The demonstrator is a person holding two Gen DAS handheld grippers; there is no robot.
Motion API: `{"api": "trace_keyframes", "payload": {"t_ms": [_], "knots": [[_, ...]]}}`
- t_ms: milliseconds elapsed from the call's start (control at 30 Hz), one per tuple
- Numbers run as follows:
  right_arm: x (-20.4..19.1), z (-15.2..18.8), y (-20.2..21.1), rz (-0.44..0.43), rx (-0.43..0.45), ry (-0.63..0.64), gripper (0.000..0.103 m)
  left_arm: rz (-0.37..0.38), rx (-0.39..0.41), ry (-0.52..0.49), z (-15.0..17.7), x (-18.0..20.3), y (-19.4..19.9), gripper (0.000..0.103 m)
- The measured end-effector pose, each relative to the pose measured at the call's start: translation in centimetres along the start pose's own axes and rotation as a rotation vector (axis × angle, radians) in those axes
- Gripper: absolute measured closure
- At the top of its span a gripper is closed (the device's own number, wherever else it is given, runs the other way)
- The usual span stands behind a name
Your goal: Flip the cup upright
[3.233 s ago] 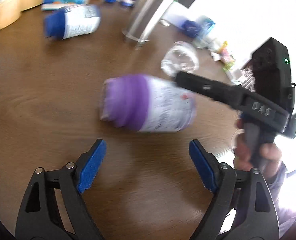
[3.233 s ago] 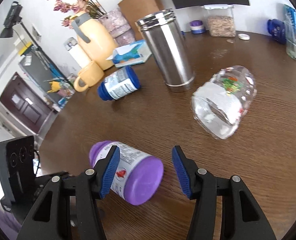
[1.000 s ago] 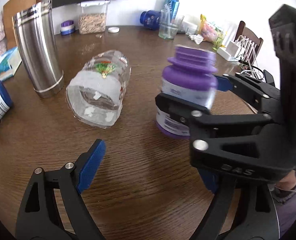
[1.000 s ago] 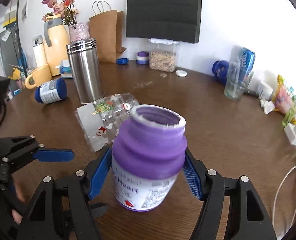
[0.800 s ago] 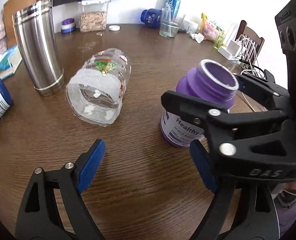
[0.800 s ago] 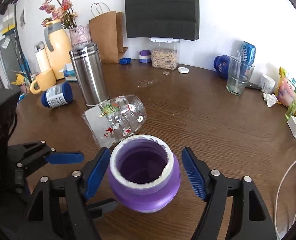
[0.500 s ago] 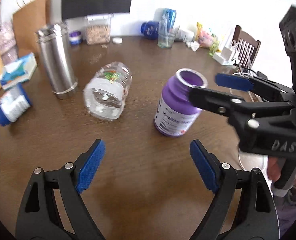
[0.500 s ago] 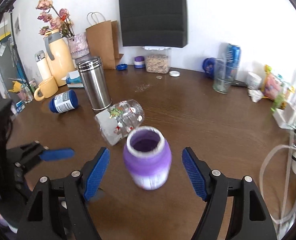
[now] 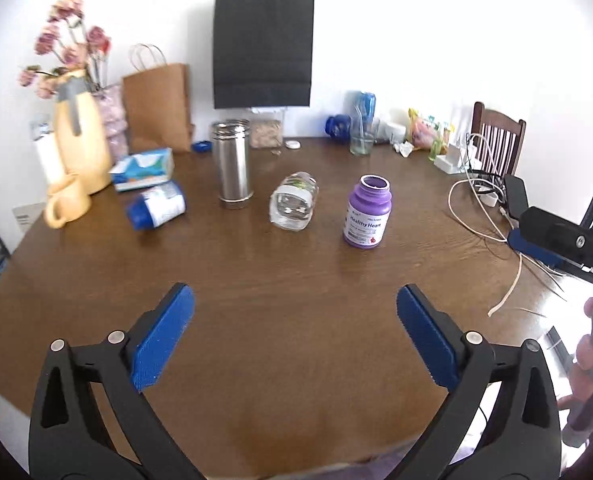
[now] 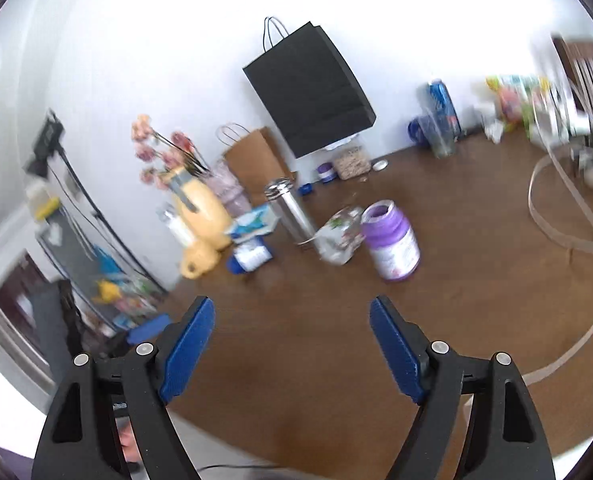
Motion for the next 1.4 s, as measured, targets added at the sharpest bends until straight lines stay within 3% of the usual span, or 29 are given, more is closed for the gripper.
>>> {"api": "trace_keyframes", "payload": {"t_ms": [67, 167, 367, 667, 767, 1400], "knots": [[-0.9, 0.9, 0.5, 0.081, -0.058, 0.043, 0.018, -0.003, 0.007, 0.011, 0.8, -0.5, 2.0, 0.001], [-2.4, 2.9, -0.5, 0.279, -0.248, 0.209, 0.018, -0.026, 0.023, 0.020, 2.1, -0.9, 4.1, 0.000], [-4.0, 5.2, 0.1, 0.367, -0.243, 0.241, 0.018, -0.085, 0.066, 0.019, 3.6, -0.7, 6.4, 0.000], [-6.8, 5.4, 0.3, 0.325, -0.237, 0.311, 0.018, -0.186, 0.048, 0.071, 6.1, -3.4, 7.1, 0.000], [-7.8, 5.5, -0.2, 0.324, -0.235, 0.336, 0.017, -0.184, 0.035, 0.113, 6.0, -4.2, 6.9, 0.000], [-7.9, 6.3, -0.2, 0.297, -0.241, 0.310, 0.017, -0.184, 0.039, 0.095, 6.4, -3.5, 6.9, 0.000]]}}
Point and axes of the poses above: each gripper's, at about its wrist camera, not at the fingertips, and y roughly against the way its jaws point, x to its right, z to its underside, the point moved 3 cm from there along -y, roughly the way its jaws point, and after that the axes turned 14 degrees about y, right-handed, at the moved point
